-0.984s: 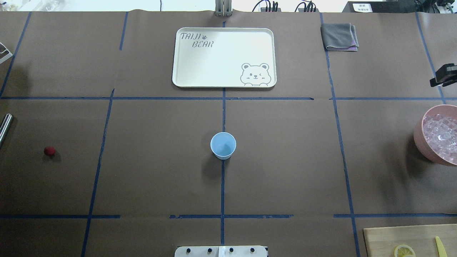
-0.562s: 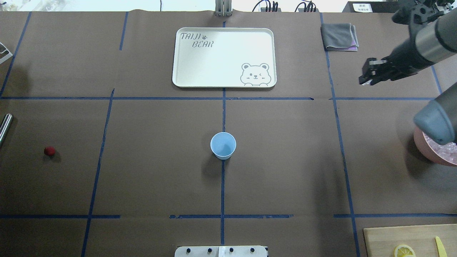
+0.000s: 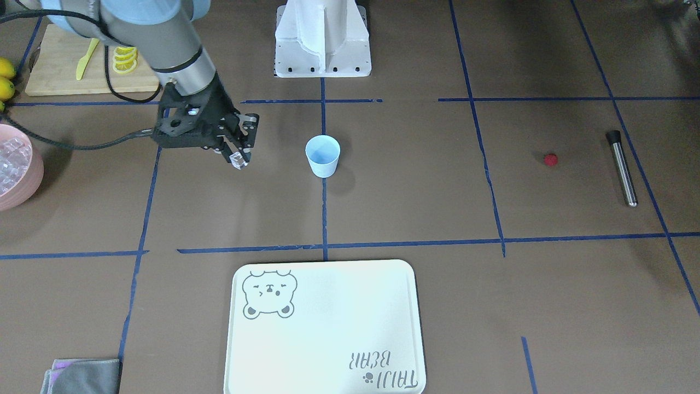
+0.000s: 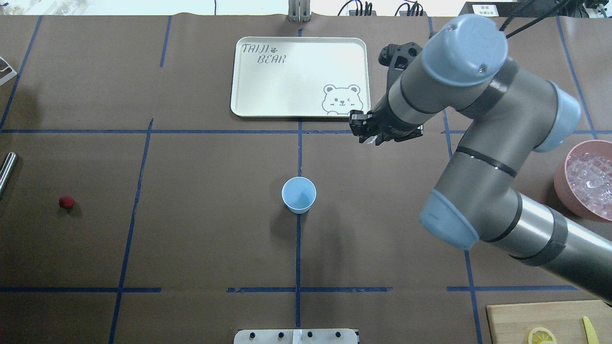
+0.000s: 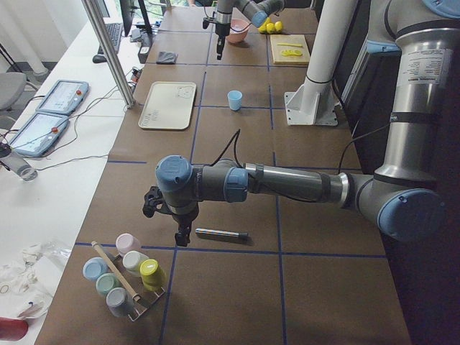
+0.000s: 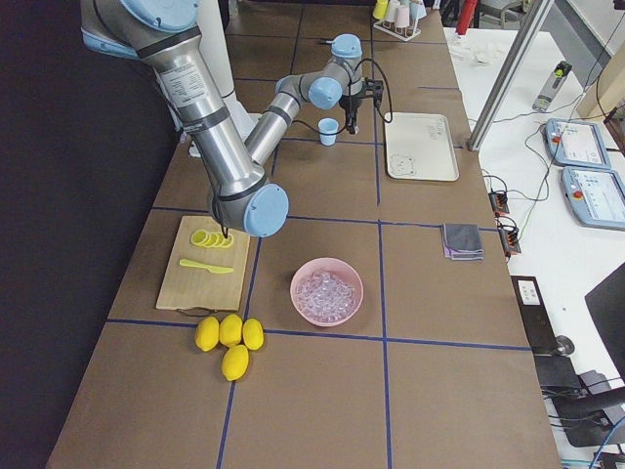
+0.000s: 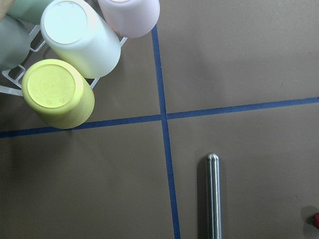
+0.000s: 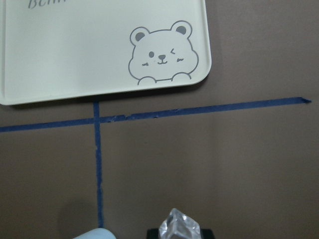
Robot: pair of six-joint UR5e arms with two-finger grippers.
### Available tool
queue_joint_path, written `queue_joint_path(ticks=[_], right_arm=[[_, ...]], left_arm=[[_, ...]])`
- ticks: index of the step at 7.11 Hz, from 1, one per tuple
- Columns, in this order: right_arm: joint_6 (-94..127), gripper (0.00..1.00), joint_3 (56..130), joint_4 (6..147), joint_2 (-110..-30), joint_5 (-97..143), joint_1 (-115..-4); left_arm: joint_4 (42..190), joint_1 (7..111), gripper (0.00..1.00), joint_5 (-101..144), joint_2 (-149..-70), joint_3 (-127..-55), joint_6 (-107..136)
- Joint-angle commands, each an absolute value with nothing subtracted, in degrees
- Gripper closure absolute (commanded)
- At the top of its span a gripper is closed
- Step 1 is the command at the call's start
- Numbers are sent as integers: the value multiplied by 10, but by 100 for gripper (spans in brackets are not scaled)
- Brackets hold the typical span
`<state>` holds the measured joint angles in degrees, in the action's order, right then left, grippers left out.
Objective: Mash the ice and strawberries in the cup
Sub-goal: 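Carry the ice with the right gripper over the light-blue cup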
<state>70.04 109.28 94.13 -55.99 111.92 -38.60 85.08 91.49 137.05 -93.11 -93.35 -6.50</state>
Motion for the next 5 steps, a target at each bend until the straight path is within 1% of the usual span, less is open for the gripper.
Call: queue_joint_path(ticks=[1,5], right_arm=[[708,99,1058,962,-507,1065,-322],[716,98,1003,959,-471,1038,-269]], left_arm=[[852,915,0,1371,-931,-931,-65],[852,914,0,1372,-931,-929,-65]])
